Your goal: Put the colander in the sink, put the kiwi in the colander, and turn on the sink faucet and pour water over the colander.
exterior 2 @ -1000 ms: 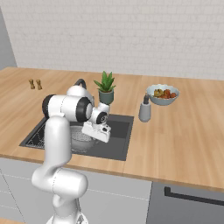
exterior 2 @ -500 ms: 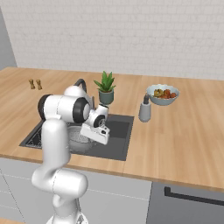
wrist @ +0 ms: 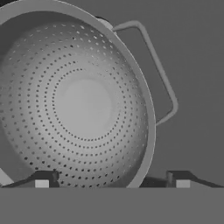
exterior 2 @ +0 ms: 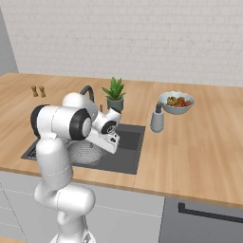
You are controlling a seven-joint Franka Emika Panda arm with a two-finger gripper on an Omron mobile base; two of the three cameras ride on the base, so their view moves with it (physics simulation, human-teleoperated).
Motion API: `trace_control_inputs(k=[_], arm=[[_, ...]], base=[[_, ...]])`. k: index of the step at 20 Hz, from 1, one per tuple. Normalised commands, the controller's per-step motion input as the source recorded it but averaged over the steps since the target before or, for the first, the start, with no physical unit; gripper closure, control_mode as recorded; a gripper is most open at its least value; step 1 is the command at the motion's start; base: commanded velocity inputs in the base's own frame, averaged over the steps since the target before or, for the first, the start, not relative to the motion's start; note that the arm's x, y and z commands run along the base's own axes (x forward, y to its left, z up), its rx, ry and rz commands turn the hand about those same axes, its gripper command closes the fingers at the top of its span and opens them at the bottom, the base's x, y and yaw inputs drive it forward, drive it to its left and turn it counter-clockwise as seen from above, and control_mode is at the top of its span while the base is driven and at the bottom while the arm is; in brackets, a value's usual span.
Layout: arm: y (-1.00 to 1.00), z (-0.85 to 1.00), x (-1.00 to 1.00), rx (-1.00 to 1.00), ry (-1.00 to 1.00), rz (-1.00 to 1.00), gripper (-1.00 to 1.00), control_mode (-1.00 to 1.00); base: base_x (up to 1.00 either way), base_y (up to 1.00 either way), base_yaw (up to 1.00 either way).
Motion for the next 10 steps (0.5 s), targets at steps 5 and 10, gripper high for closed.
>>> trace_control_inputs(k=[5,10], arm=[[-0.13,0.64,-0.39,0.09,0.0,0.0,-1.0,-1.0],[0.15,0.52,-0.71,0.03,0.0,0.04,-1.0,-1.0]], base=[[0.0,0.0,0.0],[0.0,0.0,0.0]])
